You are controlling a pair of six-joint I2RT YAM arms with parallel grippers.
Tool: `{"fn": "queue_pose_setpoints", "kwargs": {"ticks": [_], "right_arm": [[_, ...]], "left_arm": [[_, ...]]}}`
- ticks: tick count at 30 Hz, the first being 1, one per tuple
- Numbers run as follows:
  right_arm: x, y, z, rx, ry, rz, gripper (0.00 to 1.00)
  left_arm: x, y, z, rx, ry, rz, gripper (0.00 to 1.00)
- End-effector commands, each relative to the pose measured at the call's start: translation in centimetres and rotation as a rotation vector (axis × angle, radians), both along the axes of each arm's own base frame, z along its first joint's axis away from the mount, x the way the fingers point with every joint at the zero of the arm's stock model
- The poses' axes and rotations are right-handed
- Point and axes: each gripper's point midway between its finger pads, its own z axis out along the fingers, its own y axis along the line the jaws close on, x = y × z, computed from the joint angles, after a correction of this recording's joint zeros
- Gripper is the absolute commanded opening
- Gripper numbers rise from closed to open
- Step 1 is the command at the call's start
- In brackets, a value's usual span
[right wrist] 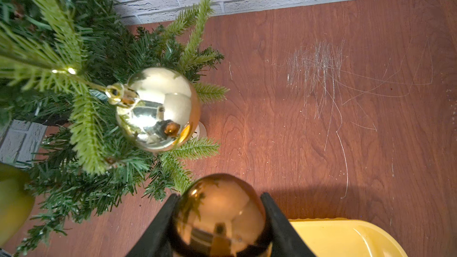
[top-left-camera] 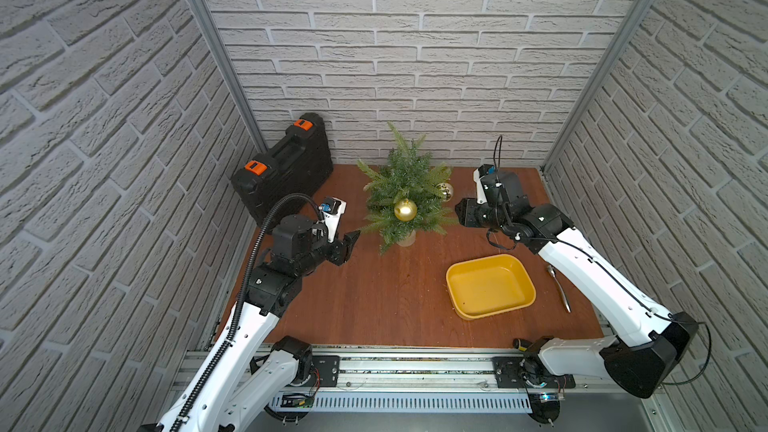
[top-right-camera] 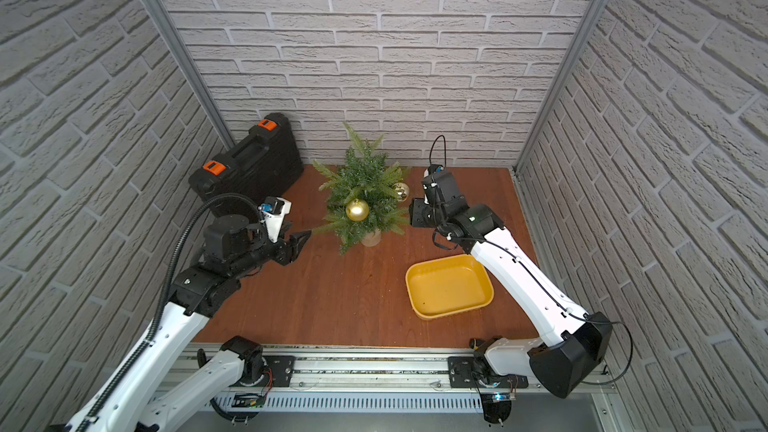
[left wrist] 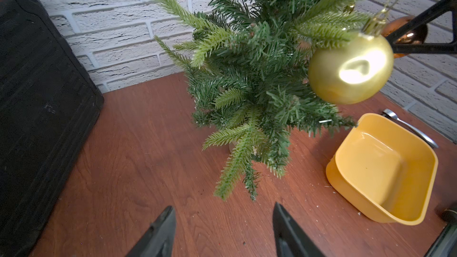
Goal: Decorate the small christmas tree with ornaments
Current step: Hang an ornament on the christmas tree.
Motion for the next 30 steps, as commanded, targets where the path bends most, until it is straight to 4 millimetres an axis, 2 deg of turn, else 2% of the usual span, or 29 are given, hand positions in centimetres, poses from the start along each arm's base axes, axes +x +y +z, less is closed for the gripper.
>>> {"fn": "queue_pose_setpoints", "kwargs": {"ticks": [1, 16, 21, 30], "right_arm": [[-0.4, -0.8, 1.0, 0.000, -0.029, -0.022, 0.46], [-0.6, 0.3, 0.4, 0.034, 0.011, 0.019, 0.45], [-0.2, 0.9, 0.6, 0.062, -0.009, 0.028, 0.45], [0.9, 0.5, 1.1, 0.084, -0.062, -0.033, 0.43]], "left_arm": [[0.2, 0.0, 0.7, -0.017, -0.035, 0.000, 0.63], [0.2, 0.0, 0.8, -0.020, -0.037, -0.001, 0.63], [0.2, -0.1, 0.8, -0.020, -0.038, -0.004, 0.63], [0.1, 0.0, 0.9, -0.020, -0.040, -0.002, 0.63]]}}
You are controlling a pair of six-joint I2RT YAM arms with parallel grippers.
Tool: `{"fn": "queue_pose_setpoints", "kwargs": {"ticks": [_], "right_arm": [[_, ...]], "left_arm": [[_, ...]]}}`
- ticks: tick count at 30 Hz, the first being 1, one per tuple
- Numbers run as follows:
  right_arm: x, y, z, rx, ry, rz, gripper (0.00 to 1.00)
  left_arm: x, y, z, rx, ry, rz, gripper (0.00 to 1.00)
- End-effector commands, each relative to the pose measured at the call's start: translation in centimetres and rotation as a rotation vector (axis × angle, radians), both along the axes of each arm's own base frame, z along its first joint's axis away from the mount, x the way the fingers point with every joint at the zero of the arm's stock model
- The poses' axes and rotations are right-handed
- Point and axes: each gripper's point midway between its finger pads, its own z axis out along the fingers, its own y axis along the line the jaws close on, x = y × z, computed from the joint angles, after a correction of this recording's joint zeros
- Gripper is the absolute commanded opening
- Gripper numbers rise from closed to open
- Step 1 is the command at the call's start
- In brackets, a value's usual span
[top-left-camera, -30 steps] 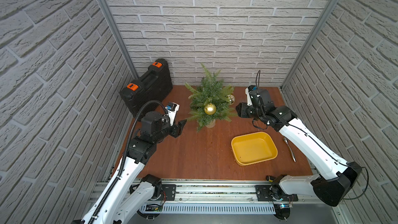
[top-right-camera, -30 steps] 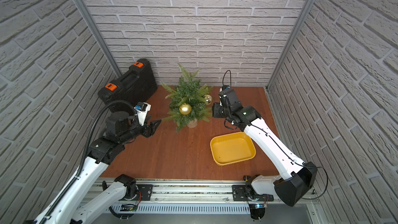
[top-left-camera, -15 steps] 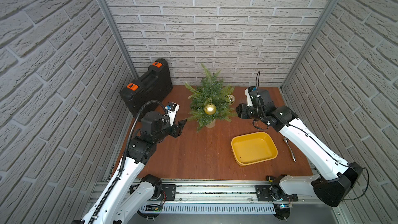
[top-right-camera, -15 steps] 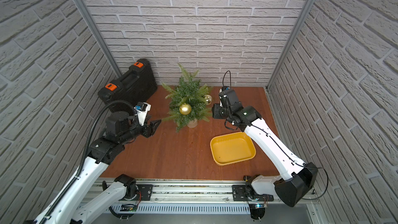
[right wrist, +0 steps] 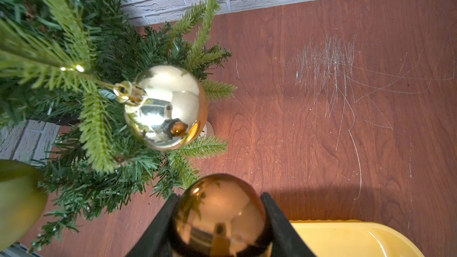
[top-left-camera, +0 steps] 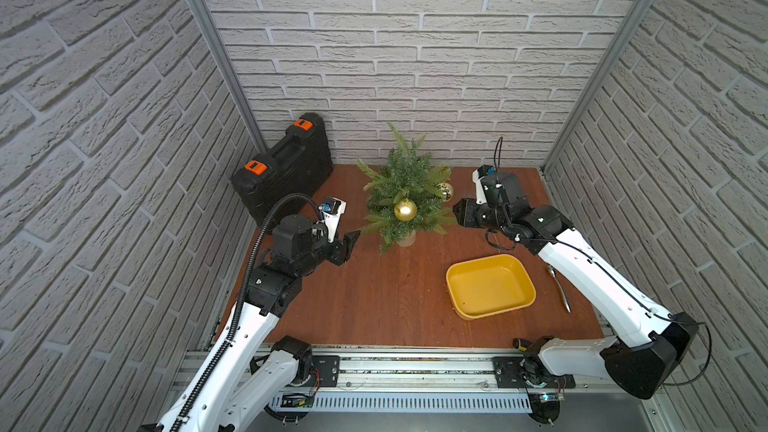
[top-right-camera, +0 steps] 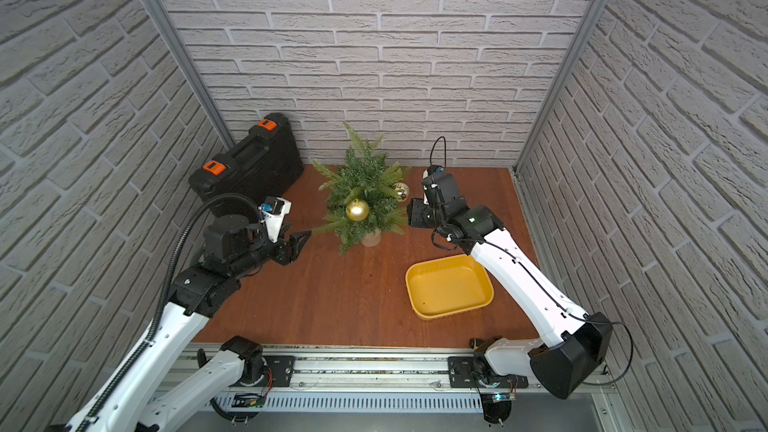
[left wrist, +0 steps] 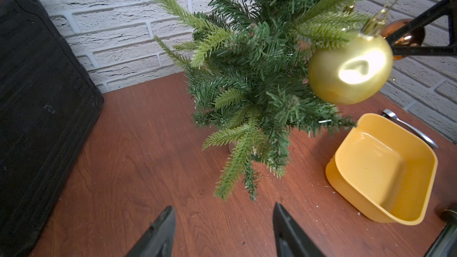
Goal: Decorate the small christmas tree with ornaments
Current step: Hang an ornament on the christmas tree.
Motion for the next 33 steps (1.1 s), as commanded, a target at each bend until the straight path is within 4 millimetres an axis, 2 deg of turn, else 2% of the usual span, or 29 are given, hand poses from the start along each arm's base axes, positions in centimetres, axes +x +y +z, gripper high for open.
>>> {"fn": "queue_pose_setpoints", "kwargs": {"ticks": [1, 8, 17, 24, 28, 33], "right_arm": [[0.9, -0.2, 1.2, 0.036, -0.061, -0.040, 0.43], [0.4, 0.0, 1.8, 0.074, -0.068, -0.036, 0.43], [-1.0, 0.3, 1.3, 0.109, -0.038, -0.002, 0.43], [-1.9, 0.0, 0.0, 0.101, 0.008, -0.003, 0.52], [-2.3, -0.6, 0.2, 0.087, 0.001, -0.023, 0.59], [-2.7, -2.3, 0.7, 0.044, -0.035, -0.077, 0.61]], "left_arm": [[0.2, -0.1, 0.8, -0.019, -0.040, -0.003, 0.63], [0.1, 0.0, 0.9, -0.020, -0.043, -0.001, 0.63], [0.1, -0.1, 0.9, -0.023, -0.041, -0.004, 0.63], [0.1, -0.1, 0.9, -0.023, -0.041, -0.004, 0.63], [0.1, -0.1, 0.8, -0.023, -0.039, -0.005, 0.63], [0.1, -0.1, 0.8, -0.024, -0.038, -0.004, 0.64]]}}
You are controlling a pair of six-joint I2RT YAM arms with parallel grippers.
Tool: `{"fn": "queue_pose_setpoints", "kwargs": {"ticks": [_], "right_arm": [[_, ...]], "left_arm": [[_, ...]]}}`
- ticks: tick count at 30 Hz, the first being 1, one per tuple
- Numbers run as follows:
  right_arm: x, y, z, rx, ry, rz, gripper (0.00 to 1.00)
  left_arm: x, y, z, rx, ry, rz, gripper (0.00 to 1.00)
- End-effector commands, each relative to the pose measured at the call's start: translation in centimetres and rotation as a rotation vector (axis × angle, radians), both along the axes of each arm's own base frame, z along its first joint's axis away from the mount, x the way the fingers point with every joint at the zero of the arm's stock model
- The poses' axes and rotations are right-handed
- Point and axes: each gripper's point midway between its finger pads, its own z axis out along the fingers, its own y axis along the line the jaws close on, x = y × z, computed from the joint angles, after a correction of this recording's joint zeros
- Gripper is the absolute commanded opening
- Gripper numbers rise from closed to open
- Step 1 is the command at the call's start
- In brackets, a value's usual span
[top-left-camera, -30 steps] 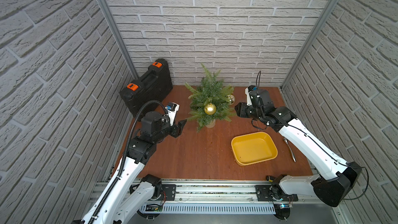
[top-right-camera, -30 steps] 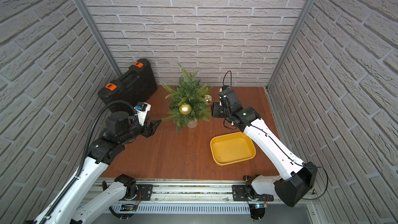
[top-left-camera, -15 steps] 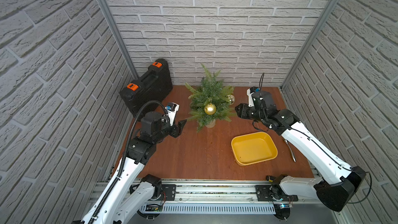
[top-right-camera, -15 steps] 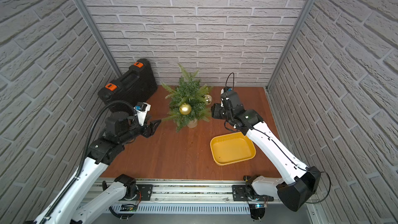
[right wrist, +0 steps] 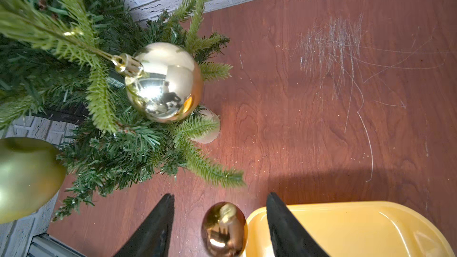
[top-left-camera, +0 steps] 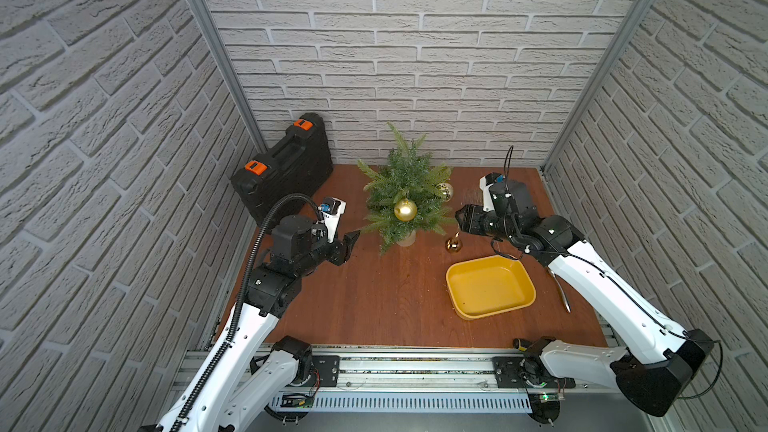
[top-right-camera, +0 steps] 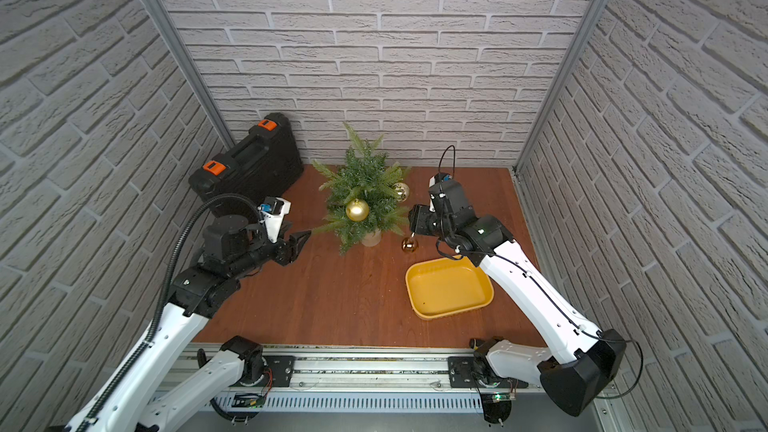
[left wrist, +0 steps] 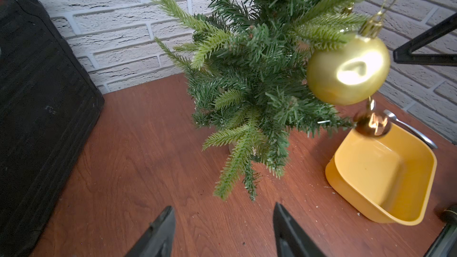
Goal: Decorate the small christmas tree with ornaments
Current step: Hang an ornament on the christmas tree, then reset both arms
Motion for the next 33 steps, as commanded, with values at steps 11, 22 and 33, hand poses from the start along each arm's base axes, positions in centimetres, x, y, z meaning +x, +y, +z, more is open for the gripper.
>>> {"fn": "queue_pose_setpoints", "kwargs": {"ticks": [11, 22, 33], "right_arm": [[-0.6, -6.2, -0.4, -0.132, -0.026, -0.151, 0.64], [-0.4, -14.0, -5.3, -0.367, 0.042, -0.352, 0.90], [2.7, -16.3, -13.3, -0.549, 0.091, -0.332, 0.99]], "left_arm": [[1.1, 1.1, 0.4, -0.042, -0.017, 0.102, 0.65], [3.3, 8.4, -5.7, 0.052, 0.081, 0.583, 0.98], [5.6, 13.9, -11.9, 0.331, -0.037, 0.868, 0.98]]}}
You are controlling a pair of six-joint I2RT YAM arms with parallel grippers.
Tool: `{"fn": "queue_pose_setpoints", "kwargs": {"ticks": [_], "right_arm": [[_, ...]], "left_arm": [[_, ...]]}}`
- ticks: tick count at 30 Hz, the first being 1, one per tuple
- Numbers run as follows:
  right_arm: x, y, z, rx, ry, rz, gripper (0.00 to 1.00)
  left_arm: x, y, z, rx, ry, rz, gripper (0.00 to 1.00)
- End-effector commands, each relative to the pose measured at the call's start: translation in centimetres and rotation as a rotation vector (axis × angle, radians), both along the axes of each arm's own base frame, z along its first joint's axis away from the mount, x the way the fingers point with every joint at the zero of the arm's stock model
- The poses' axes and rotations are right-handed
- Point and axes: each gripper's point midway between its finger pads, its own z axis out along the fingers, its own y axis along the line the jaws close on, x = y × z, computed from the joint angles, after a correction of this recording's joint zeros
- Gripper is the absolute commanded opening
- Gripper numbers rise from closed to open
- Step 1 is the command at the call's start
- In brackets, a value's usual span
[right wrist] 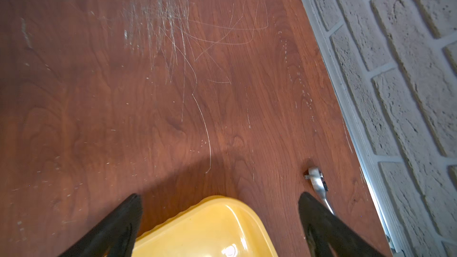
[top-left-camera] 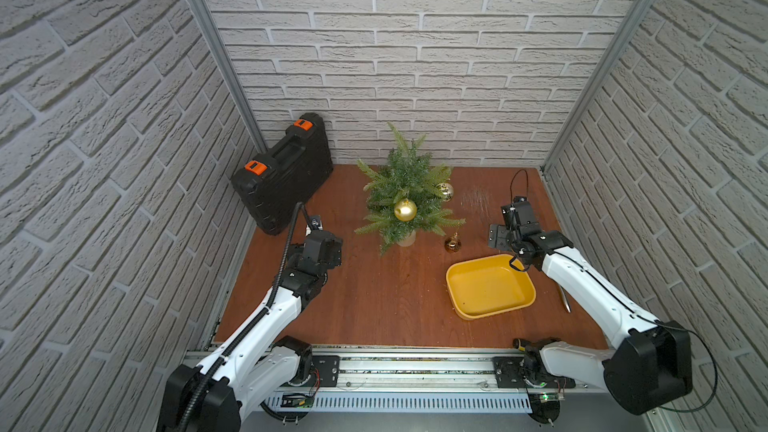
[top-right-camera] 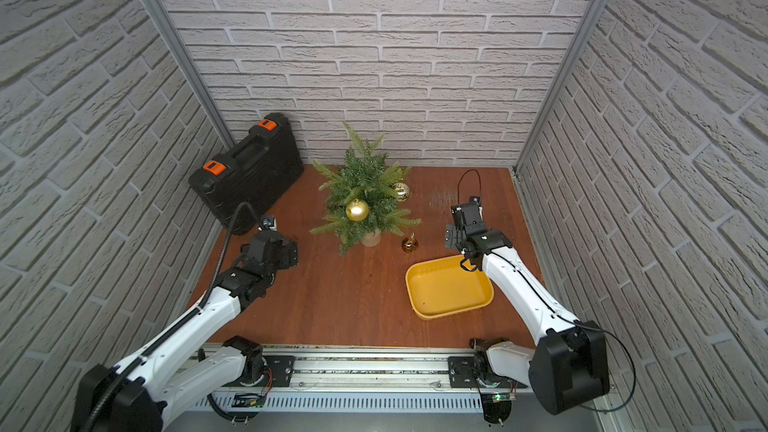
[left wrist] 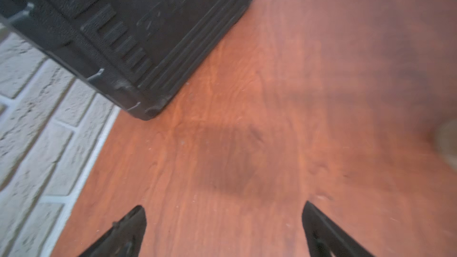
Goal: Decorate the small christmas tree with ornaments
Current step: Reset both arms
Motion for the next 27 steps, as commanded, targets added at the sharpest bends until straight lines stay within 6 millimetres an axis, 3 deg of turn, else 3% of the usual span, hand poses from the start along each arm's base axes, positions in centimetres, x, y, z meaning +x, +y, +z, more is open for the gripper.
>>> {"fn": "queue_pose_setpoints", "kwargs": {"ticks": [1, 4, 8, 13, 18, 23, 27], "right_arm": [[2.2, -1.2, -0.8, -0.073, -0.076, -0.009, 0.99], [3.4, -1.4, -2.4, -0.071, -0.114, 0.019, 0.99], [4.6, -1.6, -2.9, -0.071, -0.151, 0.063, 0.99], [4.6, -2.2, -4.6, -0.065, -0.298, 0.071, 0.98], [4.7, -3.0, -3.1, -0.051, -0.436, 0.091, 0.98], [6.1, -1.8, -3.6, 0.056, -0.525, 0.198, 0.98], [6.8, -0.1, -4.3, 0.091, -0.465, 0.295, 0.99]], "left_arm": [[2.1, 2.2, 2.2, 0.129, -0.163, 0.083, 0.98], [2.7, 4.0, 0.8, 0.100, -0.188, 0.105, 0.98], [3.7, 5.3, -0.9, -0.014, -0.248, 0.091, 0.98], [5.5, 4.9, -2.0, -0.014, -0.256, 0.012, 0.98], [7.0, 4.5, -1.8, -0.020, -0.299, -0.061, 0.98], [8.0, 4.6, -2.0, -0.081, -0.336, -0.111, 0.98], [8.7, 5.2, -3.3, -0.109, -0.338, -0.113, 0.98]]}}
